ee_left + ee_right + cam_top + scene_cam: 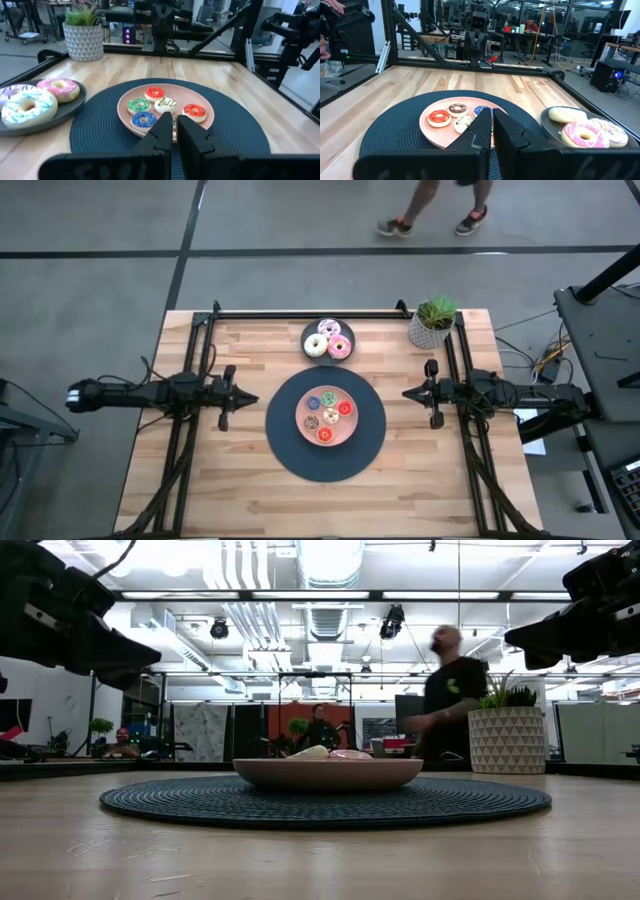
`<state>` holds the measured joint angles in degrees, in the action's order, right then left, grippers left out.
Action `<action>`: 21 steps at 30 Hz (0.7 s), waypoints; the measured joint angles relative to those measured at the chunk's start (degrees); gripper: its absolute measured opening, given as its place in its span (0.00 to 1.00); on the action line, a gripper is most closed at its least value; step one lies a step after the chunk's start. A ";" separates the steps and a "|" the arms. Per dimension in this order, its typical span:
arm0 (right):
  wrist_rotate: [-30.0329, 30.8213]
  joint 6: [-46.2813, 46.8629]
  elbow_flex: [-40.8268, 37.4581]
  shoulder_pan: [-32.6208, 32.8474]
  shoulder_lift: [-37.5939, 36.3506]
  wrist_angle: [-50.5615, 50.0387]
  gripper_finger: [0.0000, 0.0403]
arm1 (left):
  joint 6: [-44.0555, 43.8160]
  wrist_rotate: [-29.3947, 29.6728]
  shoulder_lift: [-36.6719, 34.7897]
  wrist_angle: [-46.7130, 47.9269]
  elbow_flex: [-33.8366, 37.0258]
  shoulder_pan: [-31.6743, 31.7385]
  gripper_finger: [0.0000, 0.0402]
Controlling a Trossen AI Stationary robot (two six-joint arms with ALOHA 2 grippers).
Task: Pick & Place donuts
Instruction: Return to Home Position
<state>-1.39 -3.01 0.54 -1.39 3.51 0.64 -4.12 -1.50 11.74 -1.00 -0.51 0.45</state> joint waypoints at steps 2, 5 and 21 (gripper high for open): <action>0.02 0.00 0.00 -0.01 0.00 0.00 0.02 | 0.23 0.00 -0.77 0.10 0.00 0.00 0.00; 0.02 0.00 0.00 -0.02 0.00 0.00 0.02 | 0.66 0.00 -1.47 0.22 0.00 0.00 0.00; 0.02 0.00 0.00 0.00 0.00 0.00 0.02 | 2.01 0.02 -5.74 0.79 0.11 0.00 0.00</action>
<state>-1.37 -3.01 0.54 -1.39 3.51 0.64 -2.11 -1.48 6.00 -0.21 -0.40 0.45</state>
